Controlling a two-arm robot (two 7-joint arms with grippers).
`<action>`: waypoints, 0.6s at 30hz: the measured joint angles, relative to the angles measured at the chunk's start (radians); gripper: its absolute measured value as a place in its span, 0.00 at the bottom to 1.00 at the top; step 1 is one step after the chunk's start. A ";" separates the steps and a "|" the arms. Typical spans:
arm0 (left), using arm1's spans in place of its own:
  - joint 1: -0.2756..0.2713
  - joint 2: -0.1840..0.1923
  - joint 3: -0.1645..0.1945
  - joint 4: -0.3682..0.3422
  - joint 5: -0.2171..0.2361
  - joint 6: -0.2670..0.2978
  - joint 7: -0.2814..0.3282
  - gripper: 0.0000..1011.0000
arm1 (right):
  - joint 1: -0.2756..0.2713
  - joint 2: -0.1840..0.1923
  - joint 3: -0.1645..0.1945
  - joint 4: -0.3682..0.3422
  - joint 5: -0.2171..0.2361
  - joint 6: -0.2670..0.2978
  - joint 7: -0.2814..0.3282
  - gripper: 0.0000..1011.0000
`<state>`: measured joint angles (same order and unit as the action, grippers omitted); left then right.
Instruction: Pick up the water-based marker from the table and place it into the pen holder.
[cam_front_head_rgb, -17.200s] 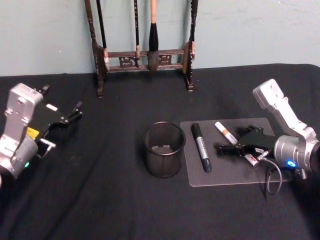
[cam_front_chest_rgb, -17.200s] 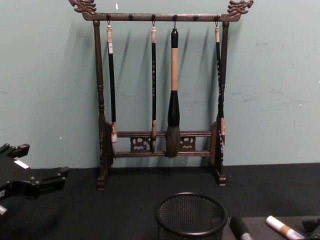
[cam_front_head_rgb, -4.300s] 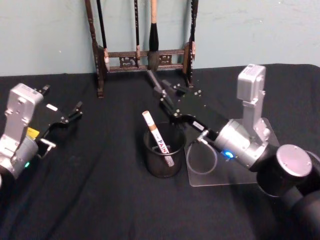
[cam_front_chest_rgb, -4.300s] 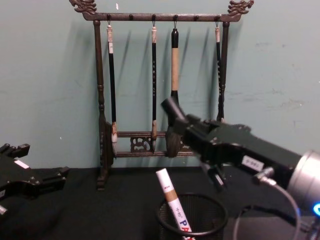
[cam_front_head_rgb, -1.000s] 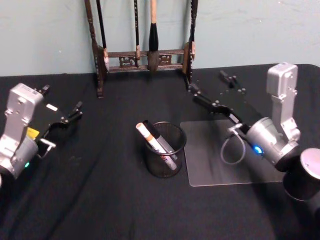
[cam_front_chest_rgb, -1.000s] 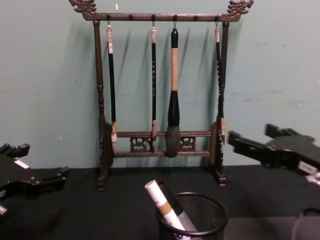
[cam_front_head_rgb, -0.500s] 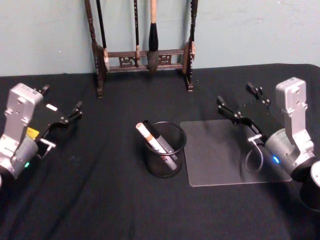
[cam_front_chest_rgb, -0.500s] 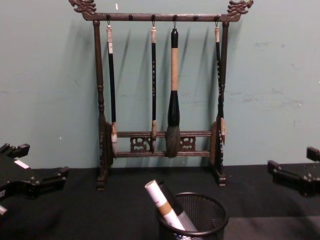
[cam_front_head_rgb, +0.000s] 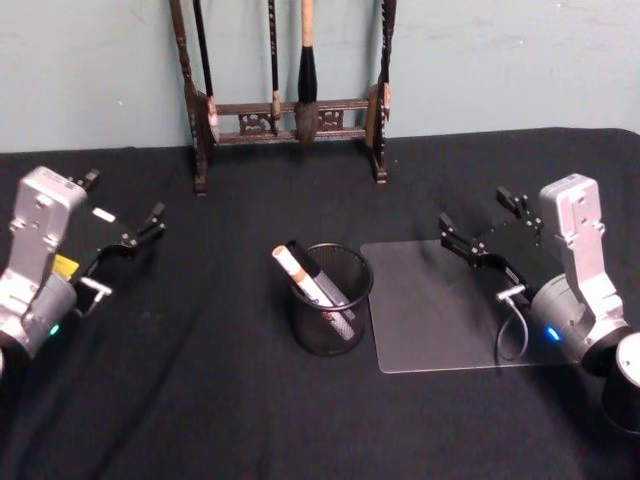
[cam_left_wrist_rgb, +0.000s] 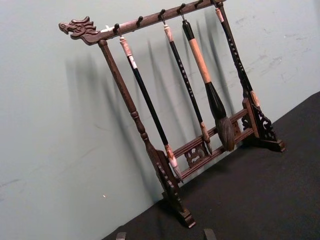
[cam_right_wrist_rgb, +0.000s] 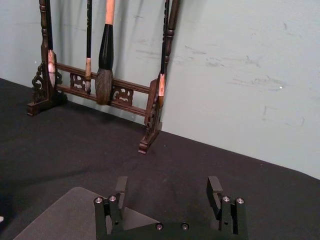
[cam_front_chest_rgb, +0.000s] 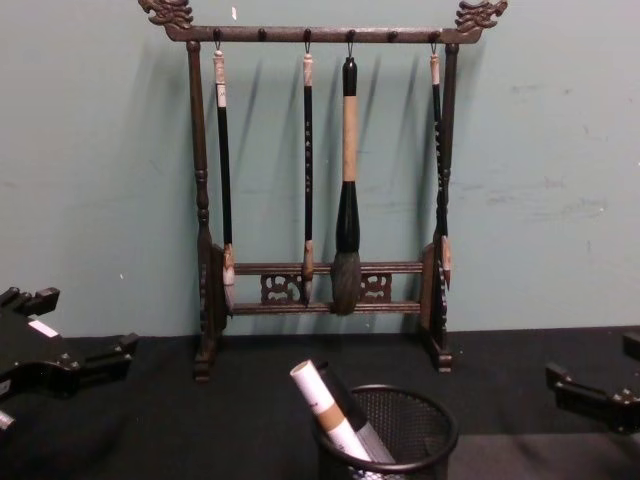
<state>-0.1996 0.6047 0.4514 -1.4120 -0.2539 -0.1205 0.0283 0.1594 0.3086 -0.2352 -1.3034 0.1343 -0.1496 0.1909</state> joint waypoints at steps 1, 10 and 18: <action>0.000 0.000 0.000 0.000 0.000 0.000 0.000 0.99 | 0.000 0.000 0.000 0.000 0.000 0.000 0.000 0.99; 0.000 0.000 0.000 0.000 0.000 0.000 0.000 0.99 | 0.000 0.001 -0.001 -0.002 0.002 -0.001 0.000 0.99; 0.000 0.000 0.000 0.000 0.000 0.000 0.000 0.99 | 0.001 0.002 -0.001 -0.003 0.005 -0.002 0.001 0.99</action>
<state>-0.1995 0.6047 0.4514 -1.4120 -0.2539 -0.1205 0.0283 0.1602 0.3105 -0.2366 -1.3065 0.1390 -0.1514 0.1918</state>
